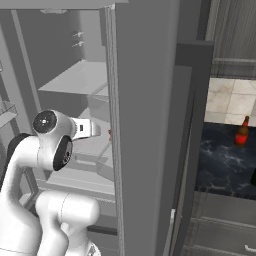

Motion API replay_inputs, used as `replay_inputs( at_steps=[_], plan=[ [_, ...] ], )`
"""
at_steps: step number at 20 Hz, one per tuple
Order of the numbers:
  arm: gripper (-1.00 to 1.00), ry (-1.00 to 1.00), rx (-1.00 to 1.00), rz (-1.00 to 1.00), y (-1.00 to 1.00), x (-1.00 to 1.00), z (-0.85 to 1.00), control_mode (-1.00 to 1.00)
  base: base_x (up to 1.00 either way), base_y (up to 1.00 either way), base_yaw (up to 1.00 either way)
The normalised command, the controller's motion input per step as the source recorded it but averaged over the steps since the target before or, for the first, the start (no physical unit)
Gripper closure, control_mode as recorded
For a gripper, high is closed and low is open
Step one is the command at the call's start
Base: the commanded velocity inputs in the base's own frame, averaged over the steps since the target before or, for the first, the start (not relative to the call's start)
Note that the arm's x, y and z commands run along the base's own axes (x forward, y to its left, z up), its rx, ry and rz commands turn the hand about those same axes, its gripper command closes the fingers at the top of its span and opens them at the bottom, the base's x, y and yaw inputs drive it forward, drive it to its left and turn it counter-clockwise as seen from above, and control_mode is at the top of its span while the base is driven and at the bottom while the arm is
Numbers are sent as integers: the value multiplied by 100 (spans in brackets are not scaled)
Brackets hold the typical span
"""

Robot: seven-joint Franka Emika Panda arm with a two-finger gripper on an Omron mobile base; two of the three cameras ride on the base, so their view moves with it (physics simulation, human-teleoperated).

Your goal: Place the beers on the top shelf of the fridge to keep them out of children's reach, and place the mushroom on lower shelves for easy access.

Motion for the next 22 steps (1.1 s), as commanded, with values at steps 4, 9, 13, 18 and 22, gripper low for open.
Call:
replay_inputs(
  at_steps=[4, 9, 13, 18, 22],
  plan=[
    [-100, 5, 1, 2, 15, -75, 81, -100, 0, 0, 0],
    [-100, 1, 0, 0, 0, -57, 69, -100, 0, 0, 0],
    [-100, 0, 0, 0, 0, -54, 44, -100, 0, 0, 0],
    [-100, 0, -1, 0, 0, -44, 18, -100, 0, 0, 0],
    [-100, 0, -1, 0, 0, -46, 0, -100, 0, 0, 0]
  ],
)
